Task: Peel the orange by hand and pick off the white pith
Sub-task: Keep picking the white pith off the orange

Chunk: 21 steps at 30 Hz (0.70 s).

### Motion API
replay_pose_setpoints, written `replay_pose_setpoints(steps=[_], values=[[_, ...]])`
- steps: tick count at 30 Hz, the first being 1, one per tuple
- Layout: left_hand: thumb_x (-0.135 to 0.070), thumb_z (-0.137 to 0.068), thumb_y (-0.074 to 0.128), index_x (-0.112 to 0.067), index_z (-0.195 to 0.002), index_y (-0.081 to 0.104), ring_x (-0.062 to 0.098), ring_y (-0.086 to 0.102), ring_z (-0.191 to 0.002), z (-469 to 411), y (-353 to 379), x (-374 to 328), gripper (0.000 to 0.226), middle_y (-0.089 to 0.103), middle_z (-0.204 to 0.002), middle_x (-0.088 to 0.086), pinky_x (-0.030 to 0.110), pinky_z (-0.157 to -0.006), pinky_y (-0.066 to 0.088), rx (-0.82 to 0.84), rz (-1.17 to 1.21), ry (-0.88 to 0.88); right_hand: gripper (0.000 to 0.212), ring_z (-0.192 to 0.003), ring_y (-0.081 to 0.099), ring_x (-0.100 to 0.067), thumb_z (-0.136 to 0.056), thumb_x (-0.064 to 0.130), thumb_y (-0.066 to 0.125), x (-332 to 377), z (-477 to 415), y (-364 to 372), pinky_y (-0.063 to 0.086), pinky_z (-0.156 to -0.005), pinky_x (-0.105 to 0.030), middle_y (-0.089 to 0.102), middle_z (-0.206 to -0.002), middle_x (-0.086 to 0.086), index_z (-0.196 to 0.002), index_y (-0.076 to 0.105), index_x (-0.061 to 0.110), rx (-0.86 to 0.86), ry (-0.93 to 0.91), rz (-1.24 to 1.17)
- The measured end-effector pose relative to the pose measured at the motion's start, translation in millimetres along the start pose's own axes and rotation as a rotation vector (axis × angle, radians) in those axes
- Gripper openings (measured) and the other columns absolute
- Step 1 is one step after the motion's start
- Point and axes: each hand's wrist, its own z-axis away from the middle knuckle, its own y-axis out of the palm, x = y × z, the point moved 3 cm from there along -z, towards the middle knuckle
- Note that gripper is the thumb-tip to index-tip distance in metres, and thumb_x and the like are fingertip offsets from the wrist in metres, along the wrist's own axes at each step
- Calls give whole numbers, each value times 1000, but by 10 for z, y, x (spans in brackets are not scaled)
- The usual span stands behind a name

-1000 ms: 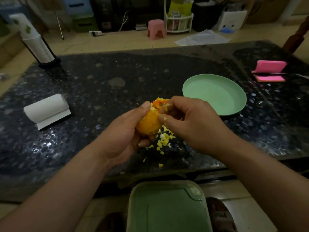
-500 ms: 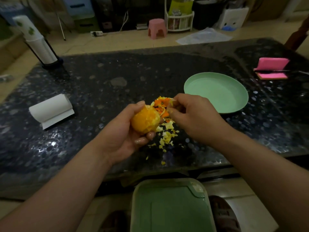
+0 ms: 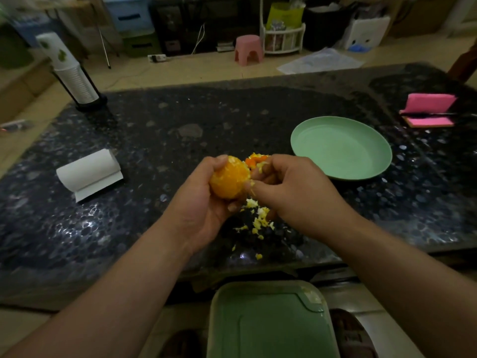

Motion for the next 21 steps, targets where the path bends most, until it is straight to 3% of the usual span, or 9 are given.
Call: replay_pose_setpoints(steps=[5,12,16,21], values=[[-35,-100,60,-13,-119,62,19,62,-80,16,26,14,28,67,-108,12,31,-56,45,-71,-217,131,11,-58,70,-20,-87,19,75,-15,1,0,63,-60,-48,71,-68,-6,-78,71,15,-27,7,54],[-28,-107,52,-16,-108,61,15,60,-74,49,122,50,15,70,-90,1,32,-56,43,-98,-283,171,20,-58,64,-22,-86,22,73,-27,4,16,56,-57,-43,65,-62,-6,-72,66,10,-134,-49,182],[-34,-105,54,-12,-117,61,18,60,-76,46,84,53,26,68,-101,10,31,-55,45,-64,-249,126,24,-54,49,-9,-85,22,73,-20,16,16,40,-48,-22,54,-58,2,-68,59,15,-143,-81,200],[-34,-106,52,-13,-111,61,19,57,-73,65,93,17,24,67,-97,13,27,-48,42,-37,-68,61,9,-63,59,-4,-86,22,76,-29,9,-21,45,-57,-17,67,-73,6,-86,68,26,-50,-90,95]])
